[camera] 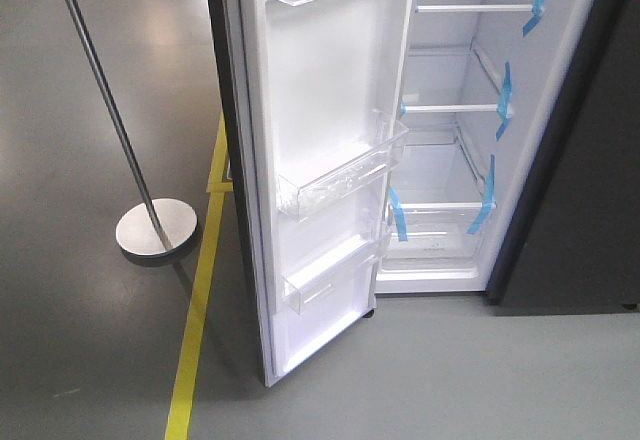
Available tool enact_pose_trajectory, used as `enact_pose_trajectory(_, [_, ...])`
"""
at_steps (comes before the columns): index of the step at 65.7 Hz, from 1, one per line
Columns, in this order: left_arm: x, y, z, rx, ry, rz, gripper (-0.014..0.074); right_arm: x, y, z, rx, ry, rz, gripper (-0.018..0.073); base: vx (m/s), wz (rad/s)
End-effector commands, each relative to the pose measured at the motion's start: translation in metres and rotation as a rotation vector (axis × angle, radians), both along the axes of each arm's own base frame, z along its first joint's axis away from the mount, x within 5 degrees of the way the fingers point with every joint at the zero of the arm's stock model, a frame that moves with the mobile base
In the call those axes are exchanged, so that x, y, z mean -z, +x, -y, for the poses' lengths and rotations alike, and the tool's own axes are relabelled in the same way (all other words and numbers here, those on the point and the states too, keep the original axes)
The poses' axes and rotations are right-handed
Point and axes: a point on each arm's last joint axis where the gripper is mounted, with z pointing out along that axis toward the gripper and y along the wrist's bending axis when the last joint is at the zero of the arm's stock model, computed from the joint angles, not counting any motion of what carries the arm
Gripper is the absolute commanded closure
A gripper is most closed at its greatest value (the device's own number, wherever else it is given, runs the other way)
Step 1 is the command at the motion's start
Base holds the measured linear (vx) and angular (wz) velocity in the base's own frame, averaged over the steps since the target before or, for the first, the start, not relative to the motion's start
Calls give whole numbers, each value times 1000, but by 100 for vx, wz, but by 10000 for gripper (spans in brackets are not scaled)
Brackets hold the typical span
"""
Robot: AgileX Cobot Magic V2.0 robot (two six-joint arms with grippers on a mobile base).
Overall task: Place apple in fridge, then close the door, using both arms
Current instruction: 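Approach the refrigerator opening, apple held in the right gripper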
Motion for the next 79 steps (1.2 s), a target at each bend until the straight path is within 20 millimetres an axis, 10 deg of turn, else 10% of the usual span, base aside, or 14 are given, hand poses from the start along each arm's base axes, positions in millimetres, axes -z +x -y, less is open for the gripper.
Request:
enact_pose_trajectory(1, [-13,-1,1,17,2,98,602,-25,-11,1,5,-10,143,363,14,-3])
enact_pose_trajectory(79, [-13,-1,1,17,2,98,602,-25,-11,1,5,-10,143,363,13,-2])
